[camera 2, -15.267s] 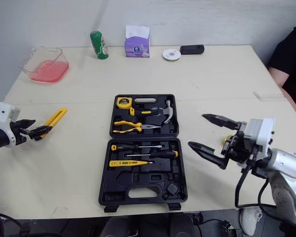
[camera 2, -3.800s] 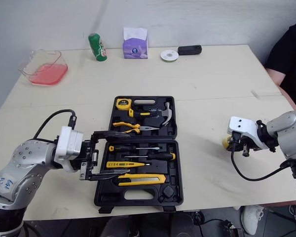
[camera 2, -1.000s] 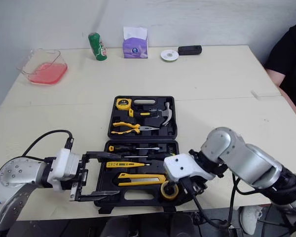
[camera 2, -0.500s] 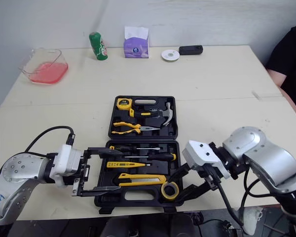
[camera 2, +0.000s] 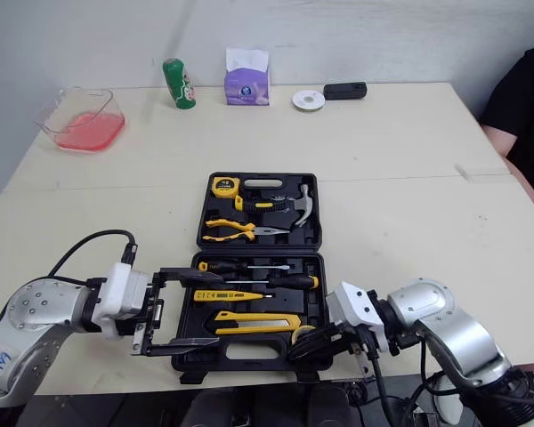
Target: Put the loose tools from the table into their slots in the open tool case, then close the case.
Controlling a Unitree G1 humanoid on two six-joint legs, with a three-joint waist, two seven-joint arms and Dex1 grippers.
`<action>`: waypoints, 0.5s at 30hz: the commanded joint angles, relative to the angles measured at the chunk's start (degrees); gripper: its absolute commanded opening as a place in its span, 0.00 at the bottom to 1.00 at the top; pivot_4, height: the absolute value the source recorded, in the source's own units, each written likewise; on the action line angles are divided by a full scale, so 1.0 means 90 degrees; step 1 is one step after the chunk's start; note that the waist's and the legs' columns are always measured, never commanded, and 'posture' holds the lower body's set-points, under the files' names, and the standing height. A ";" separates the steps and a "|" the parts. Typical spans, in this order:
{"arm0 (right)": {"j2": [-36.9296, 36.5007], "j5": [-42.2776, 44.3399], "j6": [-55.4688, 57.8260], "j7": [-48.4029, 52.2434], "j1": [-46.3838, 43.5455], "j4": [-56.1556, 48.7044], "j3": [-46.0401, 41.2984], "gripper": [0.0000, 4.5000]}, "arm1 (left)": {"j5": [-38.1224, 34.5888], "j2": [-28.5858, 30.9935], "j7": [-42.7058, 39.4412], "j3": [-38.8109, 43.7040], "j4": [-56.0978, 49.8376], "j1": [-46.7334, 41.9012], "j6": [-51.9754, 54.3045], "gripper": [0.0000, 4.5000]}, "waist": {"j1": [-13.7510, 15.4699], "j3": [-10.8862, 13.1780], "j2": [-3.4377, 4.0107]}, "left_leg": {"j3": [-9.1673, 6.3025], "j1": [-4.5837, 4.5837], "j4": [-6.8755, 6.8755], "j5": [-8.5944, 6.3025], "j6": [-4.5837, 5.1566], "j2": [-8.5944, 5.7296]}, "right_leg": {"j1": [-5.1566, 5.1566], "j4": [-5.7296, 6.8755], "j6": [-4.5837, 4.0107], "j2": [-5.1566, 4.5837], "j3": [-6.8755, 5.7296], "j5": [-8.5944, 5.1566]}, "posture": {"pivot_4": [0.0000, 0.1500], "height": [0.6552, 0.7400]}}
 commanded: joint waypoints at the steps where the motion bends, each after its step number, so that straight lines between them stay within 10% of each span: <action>1: 0.0227 -0.0183 -0.0457 -0.0098 0.0021 0.0333 0.0032 0.01 | -0.0003 0.0031 -0.0089 0.0075 -0.0027 0.0094 -0.0135 1.00 | -0.0001 0.0000 0.0000 | -0.0001 0.0000 0.0000 0.0000 0.0000 0.0001 | 0.0000 0.0000 0.0000 0.0001 -0.0001 0.0000 | 1.00 1.00; 15: 0.0609 -0.1090 -0.1422 -0.0350 0.0174 0.1627 0.0524 0.01 | 0.0074 0.0177 -0.0265 0.0291 0.0121 0.0358 -0.0340 1.00 | -0.0024 -0.0004 -0.0006 | 0.0000 0.0012 -0.0001 0.0002 -0.0003 0.0003 | 0.0008 0.0005 -0.0001 0.0002 -0.0001 0.0000 | 1.00 1.00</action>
